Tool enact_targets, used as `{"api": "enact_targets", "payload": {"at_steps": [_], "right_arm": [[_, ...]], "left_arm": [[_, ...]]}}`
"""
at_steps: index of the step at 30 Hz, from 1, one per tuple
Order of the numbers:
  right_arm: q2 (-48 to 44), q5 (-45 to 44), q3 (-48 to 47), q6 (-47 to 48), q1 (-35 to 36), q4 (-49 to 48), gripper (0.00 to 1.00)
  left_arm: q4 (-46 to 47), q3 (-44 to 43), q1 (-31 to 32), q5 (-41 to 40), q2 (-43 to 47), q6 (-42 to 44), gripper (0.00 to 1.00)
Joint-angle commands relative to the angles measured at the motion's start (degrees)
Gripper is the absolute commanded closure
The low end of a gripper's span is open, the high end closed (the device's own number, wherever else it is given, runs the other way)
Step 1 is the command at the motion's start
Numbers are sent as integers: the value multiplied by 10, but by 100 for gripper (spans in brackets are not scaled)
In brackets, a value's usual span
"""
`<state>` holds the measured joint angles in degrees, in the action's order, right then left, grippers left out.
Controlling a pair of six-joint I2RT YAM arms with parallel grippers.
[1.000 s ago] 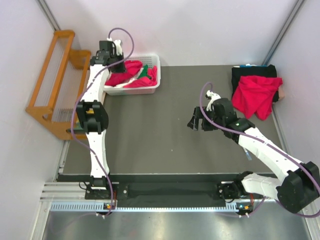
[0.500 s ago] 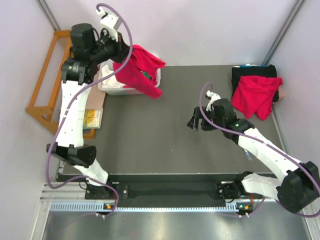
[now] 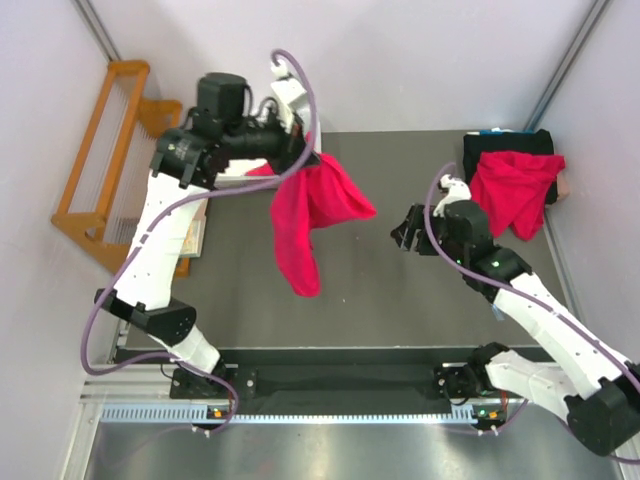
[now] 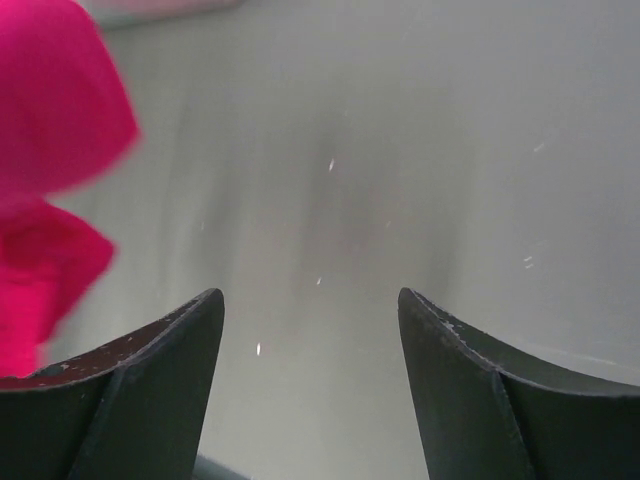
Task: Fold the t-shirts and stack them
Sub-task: Move the tshirt to the center of the board
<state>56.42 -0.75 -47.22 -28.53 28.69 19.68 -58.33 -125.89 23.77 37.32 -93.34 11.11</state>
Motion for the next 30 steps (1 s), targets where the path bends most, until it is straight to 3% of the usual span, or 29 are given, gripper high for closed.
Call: {"api": "enact_targets", "payload": {"at_steps": [1, 3, 8, 14, 20, 25, 30], "right_arm": [[-54, -73, -16, -15, -14, -2, 30], [-81, -82, -18, -19, -21, -2, 32], [-134, -96, -11, -27, -34, -6, 35], [-169, -94, 13, -37, -34, -6, 35], [-177, -90, 20, -39, -34, -10, 36], [-173, -86, 16, -46, -34, -11, 37], [-199, -100, 22, -43, -33, -9, 38]], "left_arm": [[-17, 20, 117, -45, 36, 25, 100], [-16, 32, 195, -97, 30, 24, 100], [-2, -25, 274, -153, -39, 8, 100], [47, -201, 282, -220, -138, -30, 100], [64, -92, 280, -233, -151, -50, 100], [80, -135, 281, -267, -193, -74, 100], [108, -191, 283, -368, -261, -84, 100]]}}
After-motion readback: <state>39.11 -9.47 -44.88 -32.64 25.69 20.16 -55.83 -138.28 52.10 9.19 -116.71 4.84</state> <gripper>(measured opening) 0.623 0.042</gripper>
